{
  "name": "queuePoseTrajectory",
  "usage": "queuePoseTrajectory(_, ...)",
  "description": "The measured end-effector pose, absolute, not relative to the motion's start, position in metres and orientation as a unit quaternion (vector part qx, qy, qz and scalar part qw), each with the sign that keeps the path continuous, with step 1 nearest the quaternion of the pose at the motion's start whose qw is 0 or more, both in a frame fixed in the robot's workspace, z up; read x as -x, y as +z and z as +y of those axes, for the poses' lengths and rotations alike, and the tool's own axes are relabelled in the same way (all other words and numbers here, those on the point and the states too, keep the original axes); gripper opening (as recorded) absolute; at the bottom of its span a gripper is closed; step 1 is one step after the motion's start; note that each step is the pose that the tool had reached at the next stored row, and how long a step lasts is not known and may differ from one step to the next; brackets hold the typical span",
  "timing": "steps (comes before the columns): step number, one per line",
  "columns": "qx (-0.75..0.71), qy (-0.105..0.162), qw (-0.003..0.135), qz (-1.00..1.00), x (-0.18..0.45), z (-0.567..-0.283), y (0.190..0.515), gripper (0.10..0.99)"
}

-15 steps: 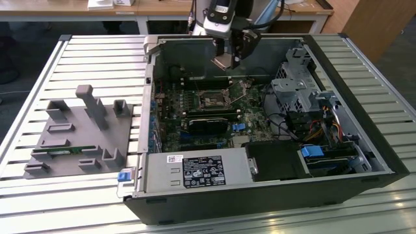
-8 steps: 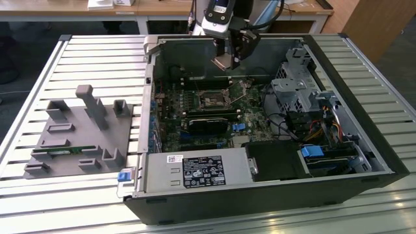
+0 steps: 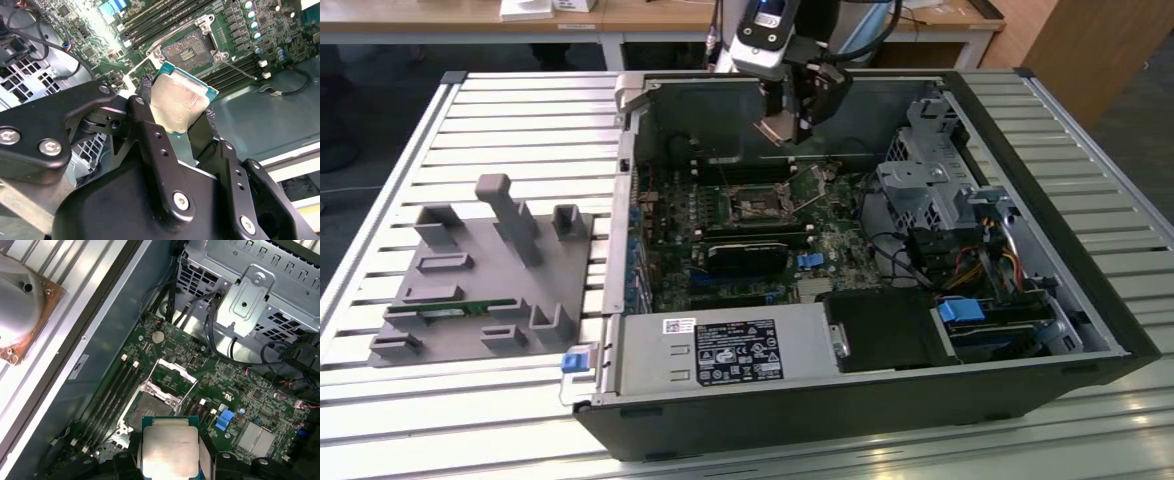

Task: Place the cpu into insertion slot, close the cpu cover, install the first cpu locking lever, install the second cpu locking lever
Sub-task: 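Place the cpu into insertion slot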

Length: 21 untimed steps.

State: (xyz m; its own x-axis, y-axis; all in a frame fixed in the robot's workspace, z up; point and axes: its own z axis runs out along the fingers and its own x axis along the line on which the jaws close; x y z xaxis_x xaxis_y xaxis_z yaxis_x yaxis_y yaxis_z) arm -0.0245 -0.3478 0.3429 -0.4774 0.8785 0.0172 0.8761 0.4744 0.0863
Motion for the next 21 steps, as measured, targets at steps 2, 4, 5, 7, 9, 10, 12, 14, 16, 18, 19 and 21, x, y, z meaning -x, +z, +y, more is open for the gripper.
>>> queuePoseTrajectory(2, -0.520, 0.041, 0.015, 0.853, 0.0245, -0.3476, 0.3420, 0.541)
queuePoseTrajectory(4, -0.532, 0.041, 0.016, 0.845, 0.0244, -0.3475, 0.3412, 0.541)
queuePoseTrajectory(5, -0.538, 0.041, 0.016, 0.842, 0.0244, -0.3475, 0.3409, 0.541)
queuePoseTrajectory(7, -0.548, 0.041, 0.016, 0.836, 0.0244, -0.3474, 0.3402, 0.541)
queuePoseTrajectory(9, -0.554, 0.041, 0.017, 0.831, 0.0247, -0.3473, 0.3398, 0.541)
queuePoseTrajectory(10, -0.556, 0.041, 0.017, 0.830, 0.0250, -0.3473, 0.3397, 0.541)
queuePoseTrajectory(12, -0.559, 0.040, 0.017, 0.828, 0.0259, -0.3473, 0.3394, 0.541)
queuePoseTrajectory(14, -0.561, 0.041, 0.017, 0.827, 0.0270, -0.3473, 0.3390, 0.541)
queuePoseTrajectory(16, -0.562, 0.041, 0.017, 0.826, 0.0276, -0.3473, 0.3386, 0.541)
queuePoseTrajectory(18, -0.562, 0.041, 0.017, 0.826, 0.0280, -0.3473, 0.3382, 0.541)
queuePoseTrajectory(19, -0.562, 0.041, 0.017, 0.826, 0.0281, -0.3473, 0.3379, 0.541)
queuePoseTrajectory(21, -0.563, 0.041, 0.017, 0.825, 0.0283, -0.3473, 0.3375, 0.541)
